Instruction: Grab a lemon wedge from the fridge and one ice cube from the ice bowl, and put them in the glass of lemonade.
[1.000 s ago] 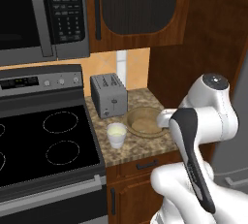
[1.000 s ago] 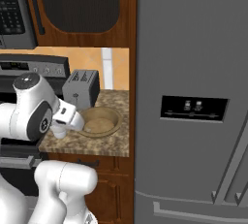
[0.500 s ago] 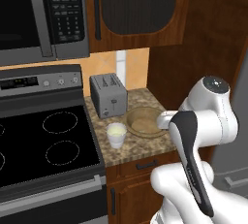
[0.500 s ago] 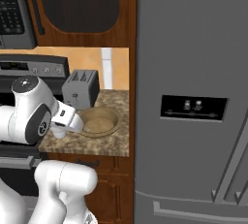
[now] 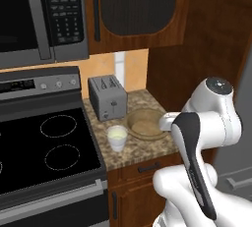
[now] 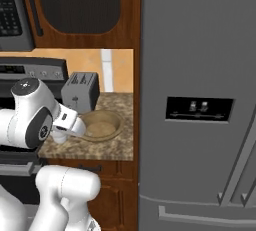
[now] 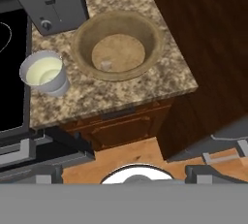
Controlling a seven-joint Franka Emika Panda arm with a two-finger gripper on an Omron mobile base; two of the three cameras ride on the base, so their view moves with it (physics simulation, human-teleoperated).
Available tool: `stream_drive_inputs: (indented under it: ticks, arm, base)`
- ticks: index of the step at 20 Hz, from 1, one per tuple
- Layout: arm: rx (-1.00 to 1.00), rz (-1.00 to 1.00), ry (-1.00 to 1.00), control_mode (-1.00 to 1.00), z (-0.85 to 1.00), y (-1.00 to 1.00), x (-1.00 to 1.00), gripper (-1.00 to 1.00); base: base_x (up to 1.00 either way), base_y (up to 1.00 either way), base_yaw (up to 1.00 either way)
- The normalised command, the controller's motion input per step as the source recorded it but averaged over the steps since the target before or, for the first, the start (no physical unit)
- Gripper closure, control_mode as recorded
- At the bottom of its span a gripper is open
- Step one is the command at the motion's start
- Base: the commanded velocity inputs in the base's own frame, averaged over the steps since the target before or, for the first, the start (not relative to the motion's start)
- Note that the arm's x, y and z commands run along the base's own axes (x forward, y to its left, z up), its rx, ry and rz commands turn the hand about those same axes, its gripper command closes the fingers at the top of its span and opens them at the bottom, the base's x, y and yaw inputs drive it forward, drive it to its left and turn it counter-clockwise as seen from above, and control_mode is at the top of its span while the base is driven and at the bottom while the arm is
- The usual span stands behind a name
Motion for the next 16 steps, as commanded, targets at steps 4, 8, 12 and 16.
stream_drive_inputs:
  ticks: [4,8,12,16]
  arm:
    - [0.00,0.00,0.00,1.00,0.00,0.00,0.00,-1.00]
    - [0.00,0.00,0.00,1.00,0.00,0.00,0.00,-1.00]
    - [0.00,0.00,0.00,1.00,0.00,0.00,0.00,-1.00]
    - [0.00,0.00,0.00,1.00,0.00,0.00,0.00,-1.00]
  base:
    - [-1.00,-0.08,0.04]
    - [-0.99,-0.03,0.11]
    - [-0.22,-0.92,-0.39]
    - [0.14,-0.99,-0.52]
